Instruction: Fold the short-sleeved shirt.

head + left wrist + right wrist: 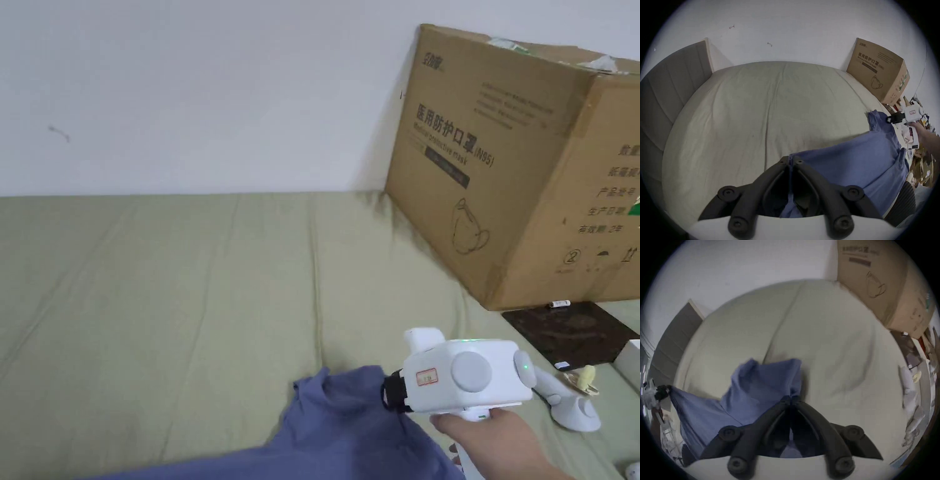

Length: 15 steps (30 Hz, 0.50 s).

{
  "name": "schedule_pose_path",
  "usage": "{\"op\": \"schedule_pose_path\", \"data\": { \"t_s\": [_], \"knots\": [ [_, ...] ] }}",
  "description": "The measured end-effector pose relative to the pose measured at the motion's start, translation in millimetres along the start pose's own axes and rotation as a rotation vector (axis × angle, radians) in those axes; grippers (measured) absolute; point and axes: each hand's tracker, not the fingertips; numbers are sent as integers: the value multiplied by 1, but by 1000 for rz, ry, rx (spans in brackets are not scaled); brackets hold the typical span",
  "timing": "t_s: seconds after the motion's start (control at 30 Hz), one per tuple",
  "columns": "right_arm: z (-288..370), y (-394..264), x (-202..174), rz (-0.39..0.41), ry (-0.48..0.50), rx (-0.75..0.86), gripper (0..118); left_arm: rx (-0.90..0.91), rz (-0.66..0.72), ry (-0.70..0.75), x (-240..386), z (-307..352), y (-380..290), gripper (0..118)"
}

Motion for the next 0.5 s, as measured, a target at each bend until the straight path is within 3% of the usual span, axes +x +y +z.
{"op": "schedule_pose_path", "data": {
  "t_s": [0.3,0.5],
  "knots": [
    [83,18,4,-43,-1,328,0,185,60,-10,2,23,28,2],
    [122,-27,12,-70,16,301,0,118,16,-53,0,42,18,2]
  ]
}}
